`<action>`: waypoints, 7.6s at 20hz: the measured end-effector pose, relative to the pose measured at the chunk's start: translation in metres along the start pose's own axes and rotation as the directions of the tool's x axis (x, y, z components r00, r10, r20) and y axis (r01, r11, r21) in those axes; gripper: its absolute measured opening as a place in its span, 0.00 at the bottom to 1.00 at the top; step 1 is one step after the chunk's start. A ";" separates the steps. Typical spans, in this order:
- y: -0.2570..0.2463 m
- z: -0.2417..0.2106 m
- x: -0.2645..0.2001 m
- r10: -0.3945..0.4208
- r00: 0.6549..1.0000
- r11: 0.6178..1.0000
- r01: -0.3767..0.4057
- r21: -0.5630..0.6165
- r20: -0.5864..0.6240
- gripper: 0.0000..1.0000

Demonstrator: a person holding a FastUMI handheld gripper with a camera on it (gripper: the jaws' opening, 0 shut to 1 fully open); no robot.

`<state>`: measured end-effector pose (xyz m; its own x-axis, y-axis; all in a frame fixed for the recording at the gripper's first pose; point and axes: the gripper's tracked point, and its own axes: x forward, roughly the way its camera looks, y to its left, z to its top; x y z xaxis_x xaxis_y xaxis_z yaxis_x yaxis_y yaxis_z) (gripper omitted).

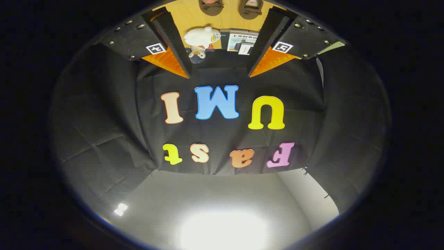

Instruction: Open the storage box then place both shoes into the box .Put the left shoe in first, then the right shoe, with the right side of both shoes facing outward in a uniform manner.

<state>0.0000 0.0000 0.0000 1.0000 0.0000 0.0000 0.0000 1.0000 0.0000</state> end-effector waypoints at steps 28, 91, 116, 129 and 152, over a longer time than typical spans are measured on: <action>0.023 -0.030 0.005 0.053 0.998 0.988 -0.047 0.145 -0.041 0.96; 0.264 -0.277 -0.063 0.727 0.636 0.044 0.332 0.942 -0.258 0.06; 0.383 -0.103 -0.047 0.818 0.504 0.462 -0.290 0.838 -0.276 0.00; 0.468 -0.092 -0.062 0.860 0.402 0.499 -0.525 0.689 -0.316 0.31; 0.238 -0.147 0.004 0.533 0.675 0.846 -0.422 0.325 -0.510 0.98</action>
<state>0.0035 0.2379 -0.1466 0.6755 0.5325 -0.5101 -0.4217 0.8464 0.3252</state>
